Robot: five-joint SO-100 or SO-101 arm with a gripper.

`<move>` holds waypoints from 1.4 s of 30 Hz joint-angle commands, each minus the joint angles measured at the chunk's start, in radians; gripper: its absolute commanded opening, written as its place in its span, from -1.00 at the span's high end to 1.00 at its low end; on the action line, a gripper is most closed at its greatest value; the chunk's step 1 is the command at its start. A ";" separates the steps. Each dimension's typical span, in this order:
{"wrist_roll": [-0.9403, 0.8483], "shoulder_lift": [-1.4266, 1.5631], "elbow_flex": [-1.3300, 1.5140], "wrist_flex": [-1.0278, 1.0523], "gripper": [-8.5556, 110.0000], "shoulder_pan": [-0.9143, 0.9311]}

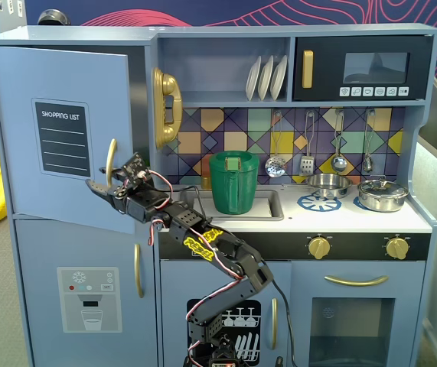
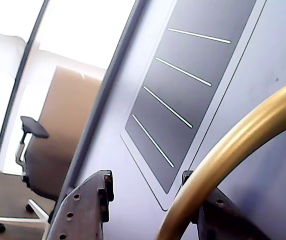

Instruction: Open the left cabinet door

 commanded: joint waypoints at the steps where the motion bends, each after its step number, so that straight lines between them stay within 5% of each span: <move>1: 0.012 0.129 0.034 0.023 0.71 0.049; 23: 0.268 0.373 0.081 0.385 0.72 0.552; 42: 0.100 0.255 0.092 0.305 0.73 0.276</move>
